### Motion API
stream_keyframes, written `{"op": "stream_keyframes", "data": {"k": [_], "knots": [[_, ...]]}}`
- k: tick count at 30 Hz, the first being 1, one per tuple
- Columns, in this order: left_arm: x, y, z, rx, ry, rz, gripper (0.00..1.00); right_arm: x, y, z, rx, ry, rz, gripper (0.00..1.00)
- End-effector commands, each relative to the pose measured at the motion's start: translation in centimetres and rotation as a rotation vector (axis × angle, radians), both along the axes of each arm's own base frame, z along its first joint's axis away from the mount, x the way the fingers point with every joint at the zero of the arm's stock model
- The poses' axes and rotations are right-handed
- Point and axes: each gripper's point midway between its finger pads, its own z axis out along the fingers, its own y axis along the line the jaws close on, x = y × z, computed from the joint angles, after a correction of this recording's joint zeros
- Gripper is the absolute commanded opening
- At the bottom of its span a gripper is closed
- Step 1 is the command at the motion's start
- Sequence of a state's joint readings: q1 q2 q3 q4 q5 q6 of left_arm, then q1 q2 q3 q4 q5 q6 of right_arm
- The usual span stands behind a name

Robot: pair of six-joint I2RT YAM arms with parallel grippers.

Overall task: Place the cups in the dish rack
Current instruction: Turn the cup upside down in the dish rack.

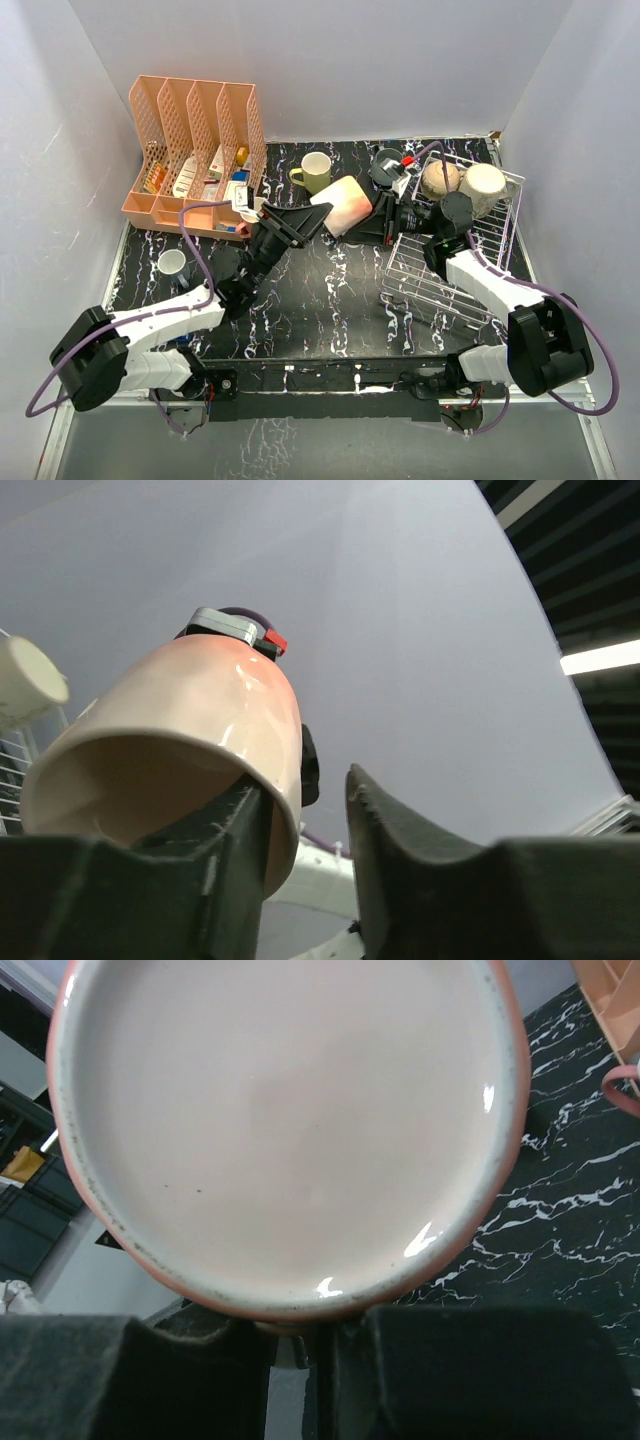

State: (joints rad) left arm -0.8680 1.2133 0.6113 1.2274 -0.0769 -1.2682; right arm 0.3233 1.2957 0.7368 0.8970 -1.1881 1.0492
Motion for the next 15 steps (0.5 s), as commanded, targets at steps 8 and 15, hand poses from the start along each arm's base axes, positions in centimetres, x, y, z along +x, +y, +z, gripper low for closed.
{"op": "stream_keyframes", "data": {"k": [8,15], "knots": [[-3.4,3.2,-0.4,0.056,-0.064,0.021,0.65,0.4,-2.2,2.2,0.004,-0.149,-0.042,0.08],[-3.6,3.6,-6.5,0.357,0.032,0.045,0.78,1.2,-4.3,1.7,-0.089,-0.294,-0.063,0.08]]}}
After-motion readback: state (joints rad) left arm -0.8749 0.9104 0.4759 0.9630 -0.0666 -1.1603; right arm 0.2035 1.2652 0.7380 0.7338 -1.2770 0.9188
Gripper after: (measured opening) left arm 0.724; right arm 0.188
